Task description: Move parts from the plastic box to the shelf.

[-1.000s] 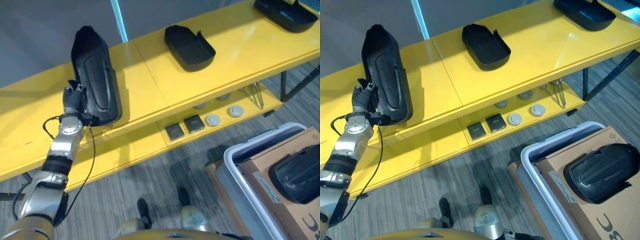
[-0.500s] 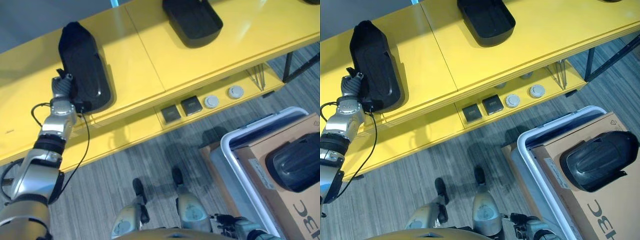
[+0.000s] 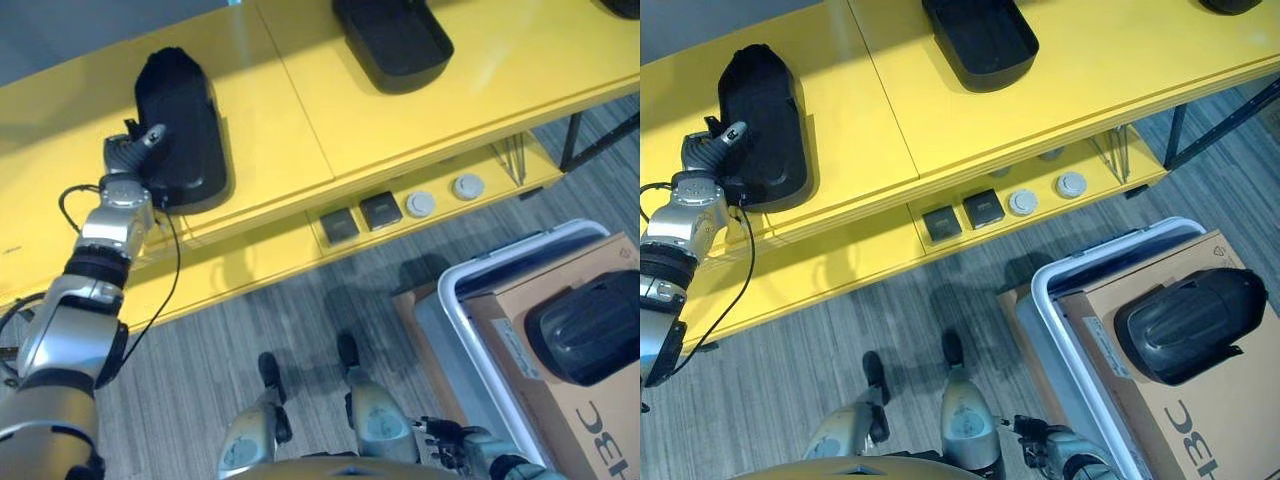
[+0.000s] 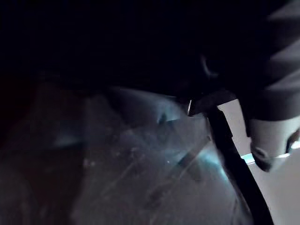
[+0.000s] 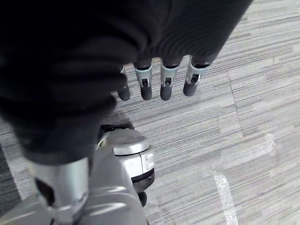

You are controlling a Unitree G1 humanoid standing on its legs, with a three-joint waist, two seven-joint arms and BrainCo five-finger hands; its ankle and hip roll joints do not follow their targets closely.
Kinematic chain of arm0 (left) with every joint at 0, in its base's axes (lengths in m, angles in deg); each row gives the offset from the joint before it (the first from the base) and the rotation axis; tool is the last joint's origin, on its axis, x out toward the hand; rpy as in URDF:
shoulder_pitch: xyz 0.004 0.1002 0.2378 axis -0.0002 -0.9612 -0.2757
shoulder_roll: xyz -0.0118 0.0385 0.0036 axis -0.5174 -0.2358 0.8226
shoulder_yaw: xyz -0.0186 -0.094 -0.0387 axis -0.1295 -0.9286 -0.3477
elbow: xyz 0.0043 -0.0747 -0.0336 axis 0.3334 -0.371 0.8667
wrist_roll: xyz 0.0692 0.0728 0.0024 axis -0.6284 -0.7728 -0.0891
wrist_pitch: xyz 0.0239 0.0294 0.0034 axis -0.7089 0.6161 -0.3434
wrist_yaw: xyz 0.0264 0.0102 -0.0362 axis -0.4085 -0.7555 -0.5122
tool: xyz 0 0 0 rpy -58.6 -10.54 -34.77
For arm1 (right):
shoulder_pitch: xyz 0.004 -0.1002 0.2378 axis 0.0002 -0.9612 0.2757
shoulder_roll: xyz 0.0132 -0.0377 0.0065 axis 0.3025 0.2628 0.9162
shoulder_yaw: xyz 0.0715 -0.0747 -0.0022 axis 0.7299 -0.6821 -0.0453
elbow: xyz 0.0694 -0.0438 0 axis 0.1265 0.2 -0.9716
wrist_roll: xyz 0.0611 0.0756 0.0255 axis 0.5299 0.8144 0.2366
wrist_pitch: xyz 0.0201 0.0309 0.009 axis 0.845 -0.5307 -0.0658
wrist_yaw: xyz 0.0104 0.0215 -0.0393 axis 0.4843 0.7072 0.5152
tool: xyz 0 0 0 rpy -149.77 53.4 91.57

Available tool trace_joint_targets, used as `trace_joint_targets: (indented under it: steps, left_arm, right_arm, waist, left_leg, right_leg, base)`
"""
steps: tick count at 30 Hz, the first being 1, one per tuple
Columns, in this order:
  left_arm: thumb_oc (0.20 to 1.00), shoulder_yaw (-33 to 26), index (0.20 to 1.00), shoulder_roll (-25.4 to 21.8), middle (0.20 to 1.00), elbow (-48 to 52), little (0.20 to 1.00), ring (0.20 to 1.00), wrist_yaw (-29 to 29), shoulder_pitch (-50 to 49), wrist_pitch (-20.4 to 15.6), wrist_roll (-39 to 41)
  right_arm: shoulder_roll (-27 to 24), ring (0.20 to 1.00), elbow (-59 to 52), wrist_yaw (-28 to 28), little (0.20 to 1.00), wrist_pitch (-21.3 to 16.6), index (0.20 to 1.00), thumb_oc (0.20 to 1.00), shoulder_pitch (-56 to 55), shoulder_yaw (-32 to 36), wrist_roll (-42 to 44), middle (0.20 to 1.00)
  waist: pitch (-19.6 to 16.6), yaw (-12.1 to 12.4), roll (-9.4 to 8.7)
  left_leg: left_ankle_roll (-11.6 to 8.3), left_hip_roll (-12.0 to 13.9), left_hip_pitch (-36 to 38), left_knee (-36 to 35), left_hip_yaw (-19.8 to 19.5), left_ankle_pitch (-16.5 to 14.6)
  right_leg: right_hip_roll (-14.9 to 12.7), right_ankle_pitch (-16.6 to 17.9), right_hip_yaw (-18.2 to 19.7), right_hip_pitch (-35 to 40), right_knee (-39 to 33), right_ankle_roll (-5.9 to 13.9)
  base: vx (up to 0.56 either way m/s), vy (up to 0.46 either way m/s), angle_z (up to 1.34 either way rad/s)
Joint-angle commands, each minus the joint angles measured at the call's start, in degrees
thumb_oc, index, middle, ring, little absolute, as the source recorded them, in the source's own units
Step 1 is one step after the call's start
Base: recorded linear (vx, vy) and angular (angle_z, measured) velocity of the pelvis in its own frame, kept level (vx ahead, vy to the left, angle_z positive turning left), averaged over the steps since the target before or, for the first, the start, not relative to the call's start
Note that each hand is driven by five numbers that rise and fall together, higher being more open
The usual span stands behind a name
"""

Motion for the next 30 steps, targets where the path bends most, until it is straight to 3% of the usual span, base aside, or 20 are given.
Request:
trace_joint_targets:
  steps: [1, 3, 8, 11, 16, 20, 25, 29, 30]
  left_arm:
    - [1.000, 3.22, 1.000, -1.75, 1.000, -5.27, 1.000, 1.000, -1.03, 6.37, -0.70, 0.20]
    - [1.000, 3.43, 1.000, -1.79, 1.000, -5.31, 1.000, 1.000, -1.76, 7.47, -0.74, 1.87]
    - [1.000, 3.11, 1.000, -1.02, 1.000, -5.50, 1.000, 1.000, 0.59, 7.20, -2.68, 4.44]
    - [1.000, 2.47, 1.000, 0.29, 1.000, -5.25, 1.000, 1.000, 0.03, 6.18, -3.12, 5.76]
    - [1.000, 1.00, 1.000, 1.99, 1.000, -5.93, 1.000, 1.000, 0.75, 3.77, -0.93, 8.94]
    - [1.000, 0.42, 1.000, 2.51, 1.000, -7.78, 1.000, 1.000, 1.76, 2.82, -1.18, 10.01]
    - [1.000, 1.58, 1.000, 2.20, 1.000, -2.59, 1.000, 1.000, 8.48, 2.18, -11.22, 10.82]
    - [1.000, 1.06, 1.000, 1.83, 1.000, 9.45, 1.000, 1.000, 14.33, -2.17, -12.95, 7.80]
    - [0.548, -0.67, 0.548, 1.48, 0.548, 19.13, 0.548, 0.548, 16.92, -6.57, -10.98, 8.47]
  right_arm:
    - [3.78, 1.000, 1.41, -0.91, 1.000, -1.14, 1.000, 1.000, -0.94, -3.05, 0.50, 1.000]
    - [4.00, 1.000, 1.68, -1.75, 1.000, -1.70, 1.000, 1.000, -1.51, -4.17, -2.85, 1.000]
    - [4.19, 1.000, 2.16, 0.13, 1.000, -2.95, 1.000, 1.000, -2.00, -3.67, 2.64, 1.000]
    - [4.56, 1.000, 2.35, -0.29, 1.000, -2.39, 1.000, 1.000, -1.90, -1.92, 0.98, 1.000]
    - [5.26, 1.000, 3.38, -0.75, 1.000, -2.71, 1.000, 1.000, -2.37, -2.08, -2.90, 1.000]
    - [5.42, 1.000, 4.10, -0.82, 1.000, -2.40, 1.000, 1.000, -1.95, -1.59, -2.84, 1.000]
    - [5.46, 1.000, 5.43, -0.20, 1.000, -0.91, 1.000, 1.000, -0.99, -0.51, -4.13, 1.000]
    - [5.51, 1.000, 6.30, -0.84, 1.000, 1.90, 1.000, 1.000, -0.63, 0.65, -7.23, 1.000]
    - [5.78, 1.000, 6.88, -0.93, 1.000, 2.59, 1.000, 1.000, -1.10, 1.27, -8.92, 1.000]
  waist:
    - [-3.81, -0.42, -1.57]
    - [-4.86, -0.32, -1.56]
    - [-7.51, 0.25, -1.77]
    - [-9.99, 0.53, -1.87]
    - [-14.08, 1.17, -1.90]
    - [-16.28, 1.47, -1.91]
    - [-18.06, 2.60, -1.51]
    - [-18.29, 4.05, -1.52]
    - [-18.13, 4.93, -1.74]
  left_leg:
    - [-1.02, 1.24, -0.41, 0.09, -2.67, -1.81]
    - [-1.10, 1.41, 0.52, 0.02, -2.44, -1.99]
    - [-1.21, 1.64, 2.55, 0.07, -2.22, -2.53]
    - [-1.47, 1.88, 4.11, -0.12, -1.70, -2.88]
    - [-1.74, 2.16, 6.17, -0.12, -0.53, -3.36]
    - [-1.81, 2.09, 7.52, -0.09, 0.16, -3.76]
    - [-1.52, 1.44, 8.92, -0.12, 0.09, -4.32]
    - [-1.19, 0.96, 9.18, -0.12, -0.85, -4.68]
    - [-1.03, 0.87, 9.09, -0.12, -1.36, -4.87]
  right_leg:
    - [-1.87, -2.14, -0.02, -0.39, -0.05, 1.79]
    - [-1.83, -2.36, -0.23, 0.50, -0.10, 1.87]
    - [-1.86, -2.89, -0.82, 2.62, -0.10, 2.13]
    - [-1.84, -3.27, -1.25, 4.04, -0.10, 2.40]
    - [-1.76, -3.82, -2.02, 6.28, -0.10, 2.58]
    - [-1.95, -4.21, -2.74, 7.78, -0.10, 2.66]
    - [-2.40, -4.25, -4.00, 9.43, -0.10, 2.79]
    - [-2.67, -4.18, -4.60, 10.03, -0.10, 2.75]
    - [-2.79, -4.29, -4.91, 10.24, -0.10, 2.57]
  base:
    - [0.04, -0.023, 0.01]
    - [0.06, -0.040, 0.01]
    - [0.08, -0.048, -0.02]
    - [0.08, -0.041, 0.00]
    - [0.04, -0.016, 0.00]
    - [-0.01, 0.007, -0.02]
    - [-0.03, 0.042, 0.04]
    - [-0.02, 0.077, 0.11]
    - [0.00, 0.080, 0.15]
